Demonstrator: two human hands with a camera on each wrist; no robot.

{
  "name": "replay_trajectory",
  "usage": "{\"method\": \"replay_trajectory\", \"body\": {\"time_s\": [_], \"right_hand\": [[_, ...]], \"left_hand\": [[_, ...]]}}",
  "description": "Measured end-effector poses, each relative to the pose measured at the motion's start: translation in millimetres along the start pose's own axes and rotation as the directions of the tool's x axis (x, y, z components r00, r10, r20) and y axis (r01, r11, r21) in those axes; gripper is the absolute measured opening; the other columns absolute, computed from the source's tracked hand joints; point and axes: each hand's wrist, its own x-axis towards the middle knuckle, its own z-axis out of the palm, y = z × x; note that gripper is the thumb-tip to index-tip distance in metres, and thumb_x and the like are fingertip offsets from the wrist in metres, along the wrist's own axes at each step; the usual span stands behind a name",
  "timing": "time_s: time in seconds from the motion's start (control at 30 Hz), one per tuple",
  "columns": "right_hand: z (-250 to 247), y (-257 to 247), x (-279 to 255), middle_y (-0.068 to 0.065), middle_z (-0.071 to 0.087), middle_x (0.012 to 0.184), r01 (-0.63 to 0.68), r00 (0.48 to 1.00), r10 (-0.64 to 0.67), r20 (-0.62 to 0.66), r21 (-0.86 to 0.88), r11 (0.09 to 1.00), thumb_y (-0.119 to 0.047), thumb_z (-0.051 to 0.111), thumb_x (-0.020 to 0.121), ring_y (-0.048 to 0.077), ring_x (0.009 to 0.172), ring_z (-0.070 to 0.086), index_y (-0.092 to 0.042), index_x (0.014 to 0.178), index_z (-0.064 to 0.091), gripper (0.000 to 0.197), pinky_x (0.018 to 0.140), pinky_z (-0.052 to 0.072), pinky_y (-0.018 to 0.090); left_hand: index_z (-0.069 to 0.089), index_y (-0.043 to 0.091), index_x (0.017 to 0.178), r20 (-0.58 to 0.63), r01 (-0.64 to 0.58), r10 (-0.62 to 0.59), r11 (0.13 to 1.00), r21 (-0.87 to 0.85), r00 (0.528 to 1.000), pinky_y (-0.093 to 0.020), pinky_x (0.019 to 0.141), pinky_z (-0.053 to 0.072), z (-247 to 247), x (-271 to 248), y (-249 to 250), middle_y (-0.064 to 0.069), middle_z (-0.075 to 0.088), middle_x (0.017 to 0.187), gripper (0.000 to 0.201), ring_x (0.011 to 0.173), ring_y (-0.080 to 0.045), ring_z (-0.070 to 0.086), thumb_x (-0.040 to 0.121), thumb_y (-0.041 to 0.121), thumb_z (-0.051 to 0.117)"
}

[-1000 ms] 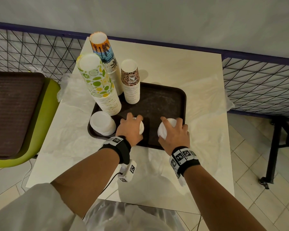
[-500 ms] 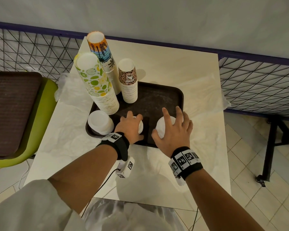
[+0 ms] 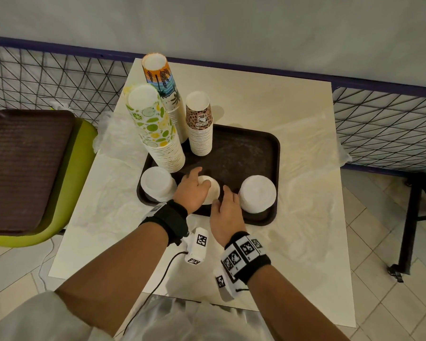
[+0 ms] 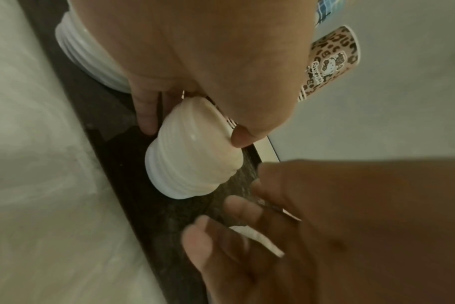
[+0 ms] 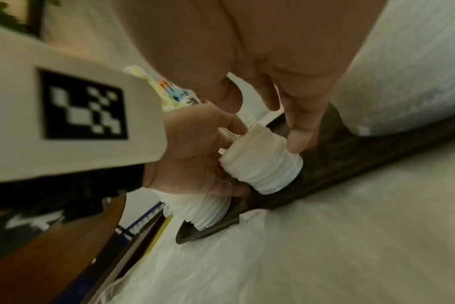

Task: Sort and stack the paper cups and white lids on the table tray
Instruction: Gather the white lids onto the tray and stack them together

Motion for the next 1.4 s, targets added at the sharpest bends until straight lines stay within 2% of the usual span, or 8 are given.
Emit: {"method": "replay_trajectory", "body": {"time_s": [0.27, 0.47, 0.53, 0.73, 0.93, 1.13, 1.27, 1.4], "right_hand": [[19.4, 3.2, 43.7, 0.019, 0.045, 0.151, -0.246, 0.969, 0.243, 0.039, 0.164, 0.955, -0.032, 0.035, 0.108, 0.033, 0.136, 0.045, -0.008, 0.151, 0.04, 0.049, 0.111, 0.033, 0.038], [24.3, 3.7, 49.2, 0.016, 0.051, 0.142, -0.22, 0.973, 0.229, 0.004, 0.287, 0.932, -0.041, 0.037, 0.103, 0.028, 0.122, 0.054, -0.023, 0.135, 0.053, 0.04, 0.106, 0.04, 0.032], [22.6, 1.0, 42.2, 0.012, 0.056, 0.132, -0.171, 0.977, 0.205, -0.058, 0.356, 0.919, -0.052, 0.036, 0.092, 0.026, 0.113, 0.059, -0.029, 0.127, 0.056, 0.046, 0.104, 0.049, 0.046], [0.8, -19.0, 10.9, 0.01, 0.054, 0.128, 0.053, 0.982, 0.008, -0.187, 0.319, 0.946, -0.03, 0.036, 0.108, 0.011, 0.104, 0.052, -0.017, 0.142, 0.051, 0.039, 0.1, 0.044, 0.029], [3.6, -37.7, -12.7, -0.015, 0.051, 0.122, 0.097, 0.993, -0.058, -0.104, 0.426, 0.899, -0.066, 0.037, 0.091, 0.013, 0.116, 0.058, -0.041, 0.132, 0.057, 0.052, 0.103, 0.05, 0.048], [23.7, -47.2, 7.9, 0.001, 0.044, 0.136, -0.034, 0.998, 0.014, 0.064, 0.333, 0.942, -0.037, 0.057, 0.1, 0.001, 0.107, 0.051, -0.025, 0.147, 0.044, 0.051, 0.089, 0.041, 0.015], [58.8, -62.6, 28.7, 0.006, 0.037, 0.148, -0.134, 0.986, 0.102, 0.13, 0.269, 0.954, -0.06, 0.059, 0.089, 0.026, 0.135, 0.044, -0.027, 0.15, 0.041, 0.071, 0.113, 0.038, 0.045], [83.2, -77.8, 41.3, 0.009, 0.031, 0.156, -0.175, 0.983, 0.16, 0.094, 0.183, 0.967, -0.065, 0.059, 0.088, 0.034, 0.142, 0.032, -0.023, 0.153, 0.035, 0.082, 0.113, 0.034, 0.052]], "left_hand": [[0.035, 0.015, 0.158, 0.02, 0.116, -0.114, 0.984, -0.135, 0.993, -0.04, 0.113, 0.039, -1.4, -3.8, 2.4, -0.012, 0.047, 0.155, 0.068, 0.139, -0.031, 0.047, 0.097, 0.033, 0.058], [0.061, 0.019, 0.137, 0.031, 0.128, -0.125, 0.923, -0.363, 0.992, -0.045, 0.104, 0.054, -7.6, -7.8, 3.7, -0.005, 0.064, 0.134, 0.079, 0.116, -0.024, 0.063, 0.069, 0.056, 0.073], [0.059, 0.027, 0.135, 0.039, 0.11, -0.103, 0.905, -0.411, 0.994, -0.045, 0.099, 0.057, -10.2, -8.3, 2.7, -0.004, 0.061, 0.132, 0.088, 0.114, -0.023, 0.063, 0.057, 0.065, 0.07], [0.049, 0.034, 0.138, 0.134, 0.059, 0.034, 0.773, -0.632, 0.99, -0.039, 0.092, 0.061, -26.9, -40.4, 15.0, -0.002, 0.057, 0.131, 0.053, 0.118, -0.022, 0.061, 0.09, 0.031, 0.073], [0.068, 0.038, 0.122, 0.061, -0.007, 0.081, 0.656, -0.755, 0.995, -0.049, 0.098, 0.059, -72.3, -73.8, -12.0, -0.002, 0.064, 0.13, 0.036, 0.121, -0.024, 0.063, 0.09, 0.024, 0.075], [0.067, 0.021, 0.128, -0.033, -0.026, -0.001, 0.602, -0.798, 0.999, -0.05, 0.1, 0.056, -130.0, -87.4, -74.2, -0.006, 0.071, 0.126, 0.058, 0.121, -0.027, 0.066, 0.072, 0.033, 0.08], [0.065, 0.005, 0.129, -0.045, 0.001, -0.085, 0.481, -0.877, 0.995, -0.051, 0.108, 0.05, -153.6, -67.2, -112.3, -0.014, 0.073, 0.123, 0.043, 0.122, -0.032, 0.066, 0.09, 0.023, 0.07], [0.07, 0.008, 0.118, -0.031, 0.01, -0.099, 0.382, -0.924, 0.995, -0.049, 0.109, 0.049, -159.9, -48.7, -122.6, -0.015, 0.074, 0.12, 0.029, 0.12, -0.033, 0.067, 0.095, 0.025, 0.065]]}}
